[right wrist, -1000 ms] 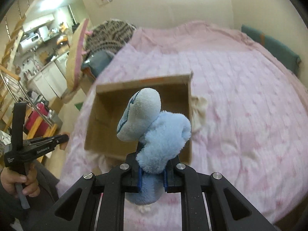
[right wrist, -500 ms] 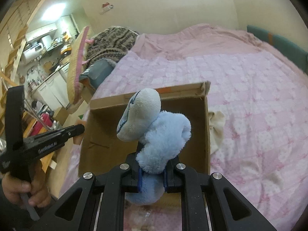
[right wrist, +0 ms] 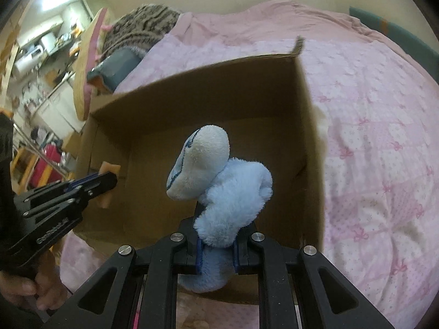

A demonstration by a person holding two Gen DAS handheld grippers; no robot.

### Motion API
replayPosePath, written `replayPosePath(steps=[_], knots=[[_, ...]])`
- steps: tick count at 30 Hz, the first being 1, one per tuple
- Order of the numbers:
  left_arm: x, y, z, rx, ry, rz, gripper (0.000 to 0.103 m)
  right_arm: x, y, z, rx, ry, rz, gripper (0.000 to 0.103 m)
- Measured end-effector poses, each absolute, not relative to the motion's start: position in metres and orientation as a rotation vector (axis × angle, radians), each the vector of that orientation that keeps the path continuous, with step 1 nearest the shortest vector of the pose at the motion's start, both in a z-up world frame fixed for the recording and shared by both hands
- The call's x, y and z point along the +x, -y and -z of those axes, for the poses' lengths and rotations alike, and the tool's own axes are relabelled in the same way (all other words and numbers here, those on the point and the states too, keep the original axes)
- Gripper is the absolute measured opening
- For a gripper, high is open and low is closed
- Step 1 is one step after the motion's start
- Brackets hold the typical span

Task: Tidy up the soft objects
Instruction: 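Carry the plush and tube into the box and open both grippers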

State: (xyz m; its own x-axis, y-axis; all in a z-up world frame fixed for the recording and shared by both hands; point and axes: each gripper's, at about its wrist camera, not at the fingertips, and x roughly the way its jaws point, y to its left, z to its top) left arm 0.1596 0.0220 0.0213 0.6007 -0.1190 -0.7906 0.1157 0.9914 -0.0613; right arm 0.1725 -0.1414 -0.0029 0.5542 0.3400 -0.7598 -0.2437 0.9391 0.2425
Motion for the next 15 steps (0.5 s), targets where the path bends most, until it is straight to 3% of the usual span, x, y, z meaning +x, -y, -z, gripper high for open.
replayPosePath(steps=[15], knots=[[0.1572, -0.0267, -0.0133, -0.023, -0.919, 0.12, 0.006, 0.1793, 0.1362, 0.0099, 0.056, -0.942, -0.313, 0.017]])
